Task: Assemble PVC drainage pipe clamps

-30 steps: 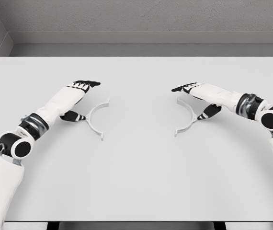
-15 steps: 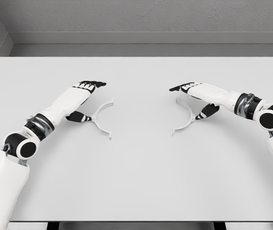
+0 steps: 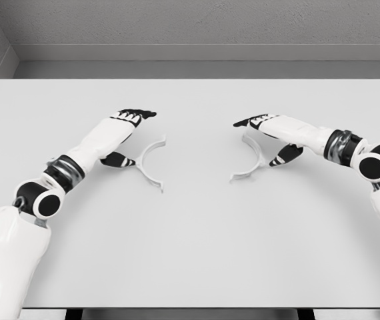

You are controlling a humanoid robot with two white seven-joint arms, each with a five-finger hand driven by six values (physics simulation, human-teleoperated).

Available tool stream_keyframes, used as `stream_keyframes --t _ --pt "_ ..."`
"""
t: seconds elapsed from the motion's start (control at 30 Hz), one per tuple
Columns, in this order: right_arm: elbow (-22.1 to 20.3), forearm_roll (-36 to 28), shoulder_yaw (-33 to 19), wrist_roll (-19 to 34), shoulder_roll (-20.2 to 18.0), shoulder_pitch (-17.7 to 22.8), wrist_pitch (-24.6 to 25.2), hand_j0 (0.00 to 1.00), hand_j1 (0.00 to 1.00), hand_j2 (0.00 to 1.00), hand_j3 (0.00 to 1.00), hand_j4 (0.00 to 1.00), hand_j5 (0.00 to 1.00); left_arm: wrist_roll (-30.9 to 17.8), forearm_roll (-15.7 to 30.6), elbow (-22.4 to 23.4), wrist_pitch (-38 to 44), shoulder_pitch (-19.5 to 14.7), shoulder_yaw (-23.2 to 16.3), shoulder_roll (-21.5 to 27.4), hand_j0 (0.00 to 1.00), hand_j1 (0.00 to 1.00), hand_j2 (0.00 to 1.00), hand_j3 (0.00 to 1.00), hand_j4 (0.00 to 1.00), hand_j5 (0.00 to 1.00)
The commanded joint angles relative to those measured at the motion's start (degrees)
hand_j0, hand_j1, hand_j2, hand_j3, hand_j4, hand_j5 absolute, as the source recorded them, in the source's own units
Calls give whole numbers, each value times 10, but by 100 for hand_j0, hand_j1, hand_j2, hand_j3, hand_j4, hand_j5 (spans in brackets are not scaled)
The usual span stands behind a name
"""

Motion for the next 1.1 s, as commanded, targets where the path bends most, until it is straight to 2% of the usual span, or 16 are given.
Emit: stream_keyframes --t 0.0,0.23,1.07 --pt "-1 -3 0 0 2 1 1 100 100 100 100 100 100 0 -1 0 1 0 0 -3 100 100 100 100 100 100" --pt "-1 -3 0 0 2 0 2 100 100 100 100 100 100 0 -14 -3 1 -1 0 -23 100 100 100 100 100 100" --pt "-1 -1 1 0 15 1 1 100 100 100 100 100 100 0 -16 -23 0 6 -6 -33 100 100 100 100 100 100"
